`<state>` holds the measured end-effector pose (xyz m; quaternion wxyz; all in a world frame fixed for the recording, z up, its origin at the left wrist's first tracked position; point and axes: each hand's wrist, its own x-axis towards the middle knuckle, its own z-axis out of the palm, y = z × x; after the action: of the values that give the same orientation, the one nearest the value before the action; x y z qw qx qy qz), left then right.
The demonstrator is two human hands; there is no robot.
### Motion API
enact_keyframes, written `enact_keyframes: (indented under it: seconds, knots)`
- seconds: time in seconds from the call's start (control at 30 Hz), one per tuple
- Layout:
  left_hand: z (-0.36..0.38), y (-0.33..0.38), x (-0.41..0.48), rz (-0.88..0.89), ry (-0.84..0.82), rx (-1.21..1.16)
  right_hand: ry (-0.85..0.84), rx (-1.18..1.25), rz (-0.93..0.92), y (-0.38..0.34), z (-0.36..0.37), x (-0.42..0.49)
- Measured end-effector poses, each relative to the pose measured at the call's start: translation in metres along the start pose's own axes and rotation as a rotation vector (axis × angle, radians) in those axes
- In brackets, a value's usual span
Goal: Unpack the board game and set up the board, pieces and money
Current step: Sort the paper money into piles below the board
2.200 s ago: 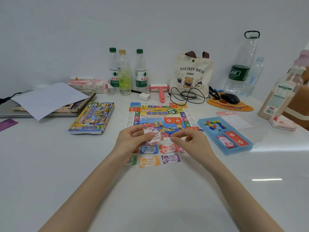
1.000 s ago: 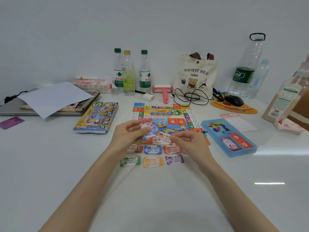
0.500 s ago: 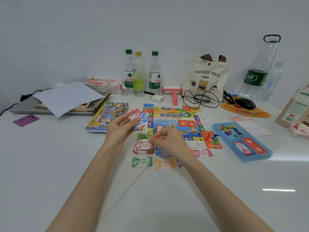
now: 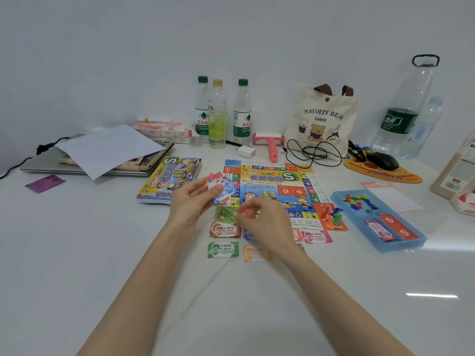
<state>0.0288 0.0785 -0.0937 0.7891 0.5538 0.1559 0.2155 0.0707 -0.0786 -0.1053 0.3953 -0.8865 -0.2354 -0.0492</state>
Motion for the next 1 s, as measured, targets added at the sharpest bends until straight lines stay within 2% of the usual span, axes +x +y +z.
enact_keyframes:
  seconds: [0.07, 0.17, 0.3, 0.53, 0.7, 1.0]
  knots:
    - [0.002, -0.002, -0.002, -0.009, -0.015, 0.012, 0.073, 0.158, -0.002, -0.001, -0.008, 0.002]
    - [0.009, -0.005, -0.007, -0.025, -0.054, 0.064, 0.095, 0.308, -0.003, -0.004, -0.024, 0.001]
    - [0.022, -0.01, -0.015, -0.041, -0.123, 0.12, 0.061, 0.327, 0.014, 0.004, -0.035, -0.002]
    - [0.029, -0.014, -0.018, -0.096, -0.204, 0.096, -0.001, 0.511, 0.132, 0.016, -0.046, -0.004]
    - [0.031, -0.014, -0.019, -0.099, -0.208, 0.09, -0.001, 0.536, 0.138, 0.022, -0.049, -0.008]
    - [0.027, -0.019, -0.016, -0.036, -0.182, 0.256, 0.11, 0.59, 0.18, 0.026, -0.048, -0.011]
